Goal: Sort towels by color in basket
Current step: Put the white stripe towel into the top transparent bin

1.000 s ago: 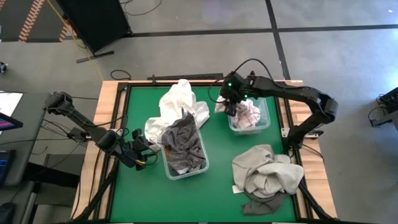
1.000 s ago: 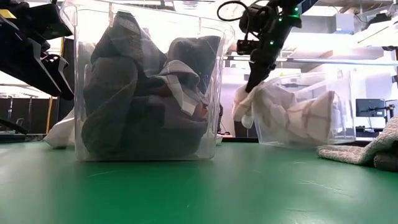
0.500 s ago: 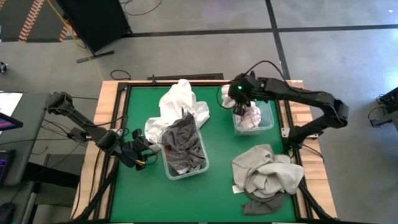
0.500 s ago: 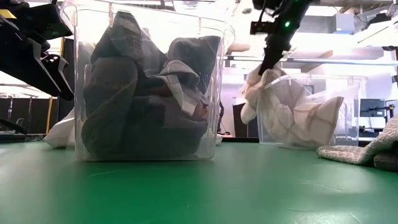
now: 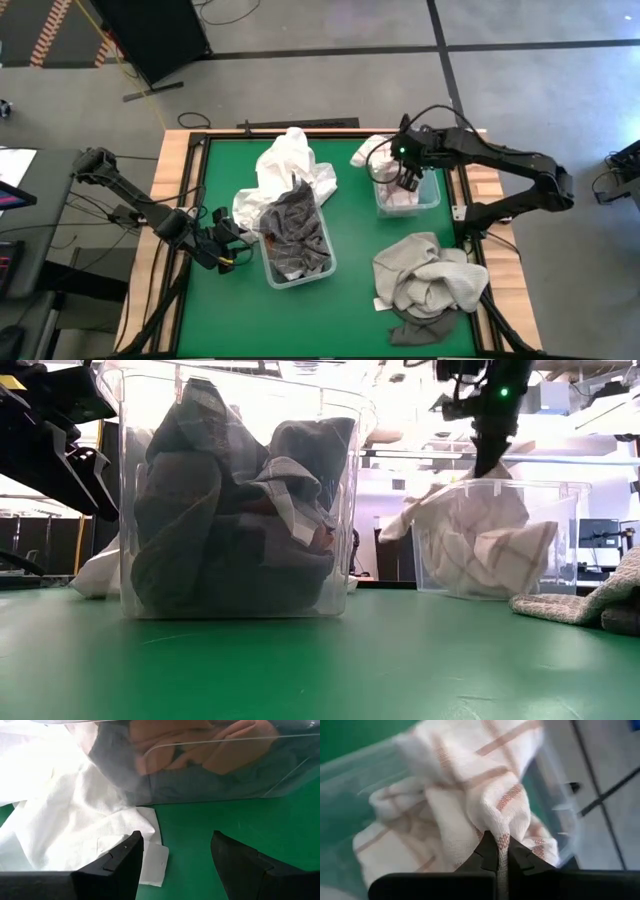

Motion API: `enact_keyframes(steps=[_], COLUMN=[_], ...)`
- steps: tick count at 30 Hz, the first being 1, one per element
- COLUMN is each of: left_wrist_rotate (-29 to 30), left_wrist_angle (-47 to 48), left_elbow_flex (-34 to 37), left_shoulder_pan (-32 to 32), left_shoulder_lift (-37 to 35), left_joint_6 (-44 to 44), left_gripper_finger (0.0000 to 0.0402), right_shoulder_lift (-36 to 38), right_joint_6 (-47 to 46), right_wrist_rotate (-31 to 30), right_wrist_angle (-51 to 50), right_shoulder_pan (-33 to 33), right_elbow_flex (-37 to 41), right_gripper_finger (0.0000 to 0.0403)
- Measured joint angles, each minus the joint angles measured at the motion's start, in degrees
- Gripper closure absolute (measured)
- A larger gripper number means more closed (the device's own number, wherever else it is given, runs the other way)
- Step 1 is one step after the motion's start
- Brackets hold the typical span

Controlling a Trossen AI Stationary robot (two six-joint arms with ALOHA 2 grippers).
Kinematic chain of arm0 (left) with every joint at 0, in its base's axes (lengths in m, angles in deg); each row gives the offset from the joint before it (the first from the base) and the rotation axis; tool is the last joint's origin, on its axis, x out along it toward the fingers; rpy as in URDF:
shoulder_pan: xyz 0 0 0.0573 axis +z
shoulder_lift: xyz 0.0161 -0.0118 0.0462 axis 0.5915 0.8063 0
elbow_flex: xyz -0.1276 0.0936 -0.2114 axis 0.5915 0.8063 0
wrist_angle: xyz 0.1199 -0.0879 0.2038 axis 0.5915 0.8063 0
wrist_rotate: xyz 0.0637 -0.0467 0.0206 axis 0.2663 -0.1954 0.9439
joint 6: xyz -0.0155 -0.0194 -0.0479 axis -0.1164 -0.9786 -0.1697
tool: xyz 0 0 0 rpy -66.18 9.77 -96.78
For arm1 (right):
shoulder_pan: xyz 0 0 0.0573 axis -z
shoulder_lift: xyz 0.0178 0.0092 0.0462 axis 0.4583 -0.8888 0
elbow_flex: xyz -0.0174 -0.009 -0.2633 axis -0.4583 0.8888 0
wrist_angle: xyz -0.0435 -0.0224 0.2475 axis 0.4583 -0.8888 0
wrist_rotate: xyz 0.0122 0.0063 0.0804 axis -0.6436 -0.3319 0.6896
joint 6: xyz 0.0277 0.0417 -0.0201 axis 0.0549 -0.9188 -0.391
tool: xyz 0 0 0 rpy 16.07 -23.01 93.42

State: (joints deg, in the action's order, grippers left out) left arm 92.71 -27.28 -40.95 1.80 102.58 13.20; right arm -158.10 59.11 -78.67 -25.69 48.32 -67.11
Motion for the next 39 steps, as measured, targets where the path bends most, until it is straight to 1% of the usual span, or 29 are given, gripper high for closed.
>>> enact_keyframes(steps=[3,9,12,16,20,24,29,35,39], left_wrist_rotate=[0.0,0.0,0.0,0.0,0.0,0.0,0.0,0.0,0.0], left_wrist_angle=[-0.16,-0.14,-0.12,-0.12,-0.08,-0.09,-0.07,-0.1,-0.1], left_elbow_flex=[0.01,-0.01,-0.01,-0.01,-0.01,0.0,-0.01,0.0,-0.01], left_shoulder_pan=[0.0,0.01,0.01,0.0,0.01,0.01,0.01,0.01,0.01], left_shoulder_lift=[0.01,0.0,0.0,0.01,0.01,0.0,0.0,0.01,0.01], left_joint_6=[0.0,-0.03,-0.02,-0.02,-0.13,-0.17,-0.12,-0.15,-0.15], left_gripper_finger=[0.0181,0.0181,0.0181,0.0181,0.0181,0.0181,0.0181,0.0181,0.0181], right_shoulder_lift=[-1.06,-5.97,-9.13,-12.61,-13.81,-11.97,-7.08,-0.79,2.1], right_joint_6=[-0.01,1.04,2.0,3.02,2.98,2.97,2.98,2.97,3.27], right_wrist_rotate=[2.6,4.51,8.47,12.69,13.3,13.32,12.0,11.05,10.86], right_wrist_angle=[1.03,5.18,7.83,10.55,11.06,11.13,11.55,14.1,16.59], right_shoulder_pan=[0.52,4.26,6.47,8.58,9.03,8.04,6.42,4.63,3.25], right_elbow_flex=[3.5,11.17,13.84,15.7,15.75,15.48,14.15,13.41,13.41], right_gripper_finger=[0.0375,0.0364,0.0361,0.0359,0.0352,0.0336,0.0295,0.0217,0.0168])
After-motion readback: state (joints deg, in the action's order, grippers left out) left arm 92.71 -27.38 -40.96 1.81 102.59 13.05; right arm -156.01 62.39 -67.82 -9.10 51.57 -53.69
